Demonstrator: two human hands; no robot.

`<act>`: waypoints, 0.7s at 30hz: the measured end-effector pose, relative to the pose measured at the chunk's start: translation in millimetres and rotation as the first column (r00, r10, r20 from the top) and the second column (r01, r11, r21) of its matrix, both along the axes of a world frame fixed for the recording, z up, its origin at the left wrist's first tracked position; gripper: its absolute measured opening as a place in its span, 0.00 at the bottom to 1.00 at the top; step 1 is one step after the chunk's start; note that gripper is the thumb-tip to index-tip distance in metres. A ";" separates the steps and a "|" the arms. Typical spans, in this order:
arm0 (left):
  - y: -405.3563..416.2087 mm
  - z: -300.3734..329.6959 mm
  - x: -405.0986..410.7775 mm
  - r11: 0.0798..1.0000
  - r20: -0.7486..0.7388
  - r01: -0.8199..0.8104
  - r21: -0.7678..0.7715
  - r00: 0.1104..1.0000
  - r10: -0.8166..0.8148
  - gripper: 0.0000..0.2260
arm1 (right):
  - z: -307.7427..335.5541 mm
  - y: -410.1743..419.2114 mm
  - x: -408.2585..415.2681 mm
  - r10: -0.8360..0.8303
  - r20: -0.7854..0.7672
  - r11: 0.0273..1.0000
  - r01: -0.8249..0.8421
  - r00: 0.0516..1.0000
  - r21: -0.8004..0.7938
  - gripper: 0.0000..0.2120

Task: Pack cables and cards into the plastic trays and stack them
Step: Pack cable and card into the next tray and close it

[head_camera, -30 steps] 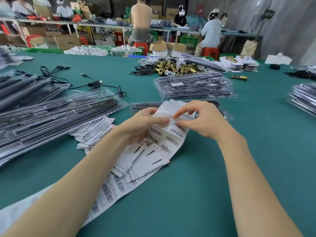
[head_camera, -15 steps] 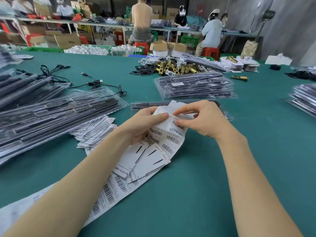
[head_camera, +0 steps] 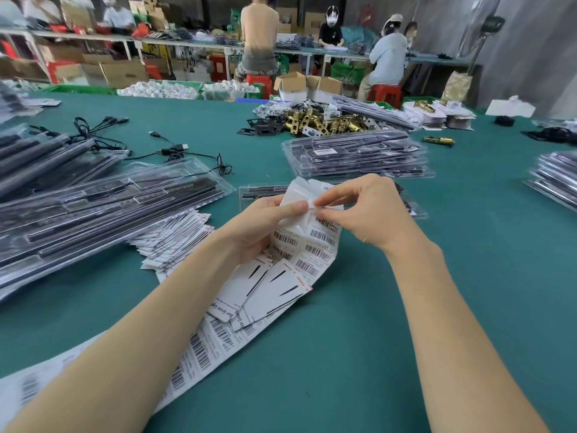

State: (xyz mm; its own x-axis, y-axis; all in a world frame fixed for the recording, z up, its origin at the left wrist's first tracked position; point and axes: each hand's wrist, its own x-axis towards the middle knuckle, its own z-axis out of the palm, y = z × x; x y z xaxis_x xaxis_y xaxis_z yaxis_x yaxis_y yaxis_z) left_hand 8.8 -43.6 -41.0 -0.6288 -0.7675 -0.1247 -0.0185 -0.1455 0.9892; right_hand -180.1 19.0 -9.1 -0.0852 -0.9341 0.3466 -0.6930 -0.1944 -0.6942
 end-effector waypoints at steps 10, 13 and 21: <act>-2.3 1.0 -0.6 0.998 -0.026 -0.022 0.064 0.999 0.023 0.11 | 3.9 4.0 3.6 0.009 -0.009 1.000 -0.009 1.000 -0.006 0.04; -1.8 -5.1 -4.3 0.988 0.130 -0.119 -0.096 0.983 0.131 0.14 | 11.9 9.0 -6.2 0.044 -0.062 0.997 -0.040 0.997 0.066 0.04; 16.0 -14.9 -23.2 0.670 0.376 0.166 -0.724 0.909 0.181 0.15 | 22.6 9.0 -21.0 -0.086 0.239 0.994 0.099 0.967 -0.045 0.05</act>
State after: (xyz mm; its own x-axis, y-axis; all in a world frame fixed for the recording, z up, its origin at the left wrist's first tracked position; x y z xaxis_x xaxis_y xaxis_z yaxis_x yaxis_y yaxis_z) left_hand -14.4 -27.5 -55.9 -0.6510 -0.7177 0.2473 -0.4194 0.6117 0.6708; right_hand -201.0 28.0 13.5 -0.2564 -0.8979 0.3579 -0.5270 -0.1805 -0.8305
